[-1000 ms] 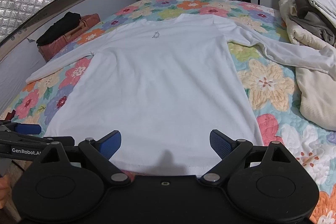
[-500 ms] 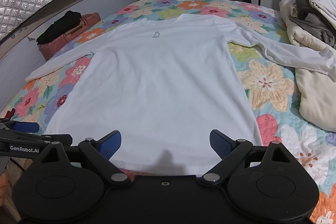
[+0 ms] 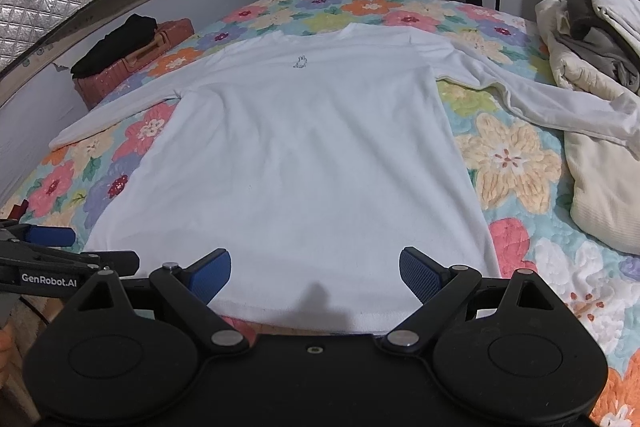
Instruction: Fold clothes
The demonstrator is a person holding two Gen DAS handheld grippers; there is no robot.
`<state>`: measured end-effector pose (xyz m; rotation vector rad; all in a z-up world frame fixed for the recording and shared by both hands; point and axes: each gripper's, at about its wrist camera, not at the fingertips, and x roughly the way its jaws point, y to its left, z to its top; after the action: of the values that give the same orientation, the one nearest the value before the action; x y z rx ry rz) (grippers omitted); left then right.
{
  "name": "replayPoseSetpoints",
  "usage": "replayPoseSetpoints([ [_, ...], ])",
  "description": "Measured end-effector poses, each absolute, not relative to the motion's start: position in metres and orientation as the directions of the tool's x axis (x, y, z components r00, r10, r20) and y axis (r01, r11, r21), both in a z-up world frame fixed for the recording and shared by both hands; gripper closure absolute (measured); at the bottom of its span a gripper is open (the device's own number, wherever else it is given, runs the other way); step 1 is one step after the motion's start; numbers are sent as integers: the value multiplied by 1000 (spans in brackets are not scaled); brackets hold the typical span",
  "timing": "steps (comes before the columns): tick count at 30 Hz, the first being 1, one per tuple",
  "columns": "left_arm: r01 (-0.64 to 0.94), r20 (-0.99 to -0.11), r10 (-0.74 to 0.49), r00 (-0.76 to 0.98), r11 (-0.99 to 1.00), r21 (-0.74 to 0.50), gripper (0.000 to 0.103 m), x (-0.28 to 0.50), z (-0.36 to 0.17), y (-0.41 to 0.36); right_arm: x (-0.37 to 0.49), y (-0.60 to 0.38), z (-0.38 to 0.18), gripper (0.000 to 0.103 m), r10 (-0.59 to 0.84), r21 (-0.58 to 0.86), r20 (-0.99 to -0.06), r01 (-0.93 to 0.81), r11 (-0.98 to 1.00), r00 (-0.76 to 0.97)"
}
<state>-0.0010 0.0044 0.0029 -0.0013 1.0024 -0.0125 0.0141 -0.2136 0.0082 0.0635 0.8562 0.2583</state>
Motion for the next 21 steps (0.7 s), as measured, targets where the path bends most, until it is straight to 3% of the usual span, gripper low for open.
replayPoseSetpoints([
  [10,-25,-814,100,573,994,104,0,36,7,9,57,-189,9,9,270,144,-742,-247,958,614],
  [13,2,-784,54,619,998,70,0,59,27,24,80,-173,28,9,347,204,-722,-295,933,598],
  [17,-12,-778,41,627,999,43,0,92,48,51,107,-139,60,9,332,129,-697,-343,930,636],
  [20,-12,-790,-41,612,998,-61,0,130,59,83,143,-113,78,10,563,264,-618,-530,806,549],
  [21,-18,-795,-79,601,993,-113,0,144,61,95,159,-105,78,10,575,292,-628,-526,799,525],
])
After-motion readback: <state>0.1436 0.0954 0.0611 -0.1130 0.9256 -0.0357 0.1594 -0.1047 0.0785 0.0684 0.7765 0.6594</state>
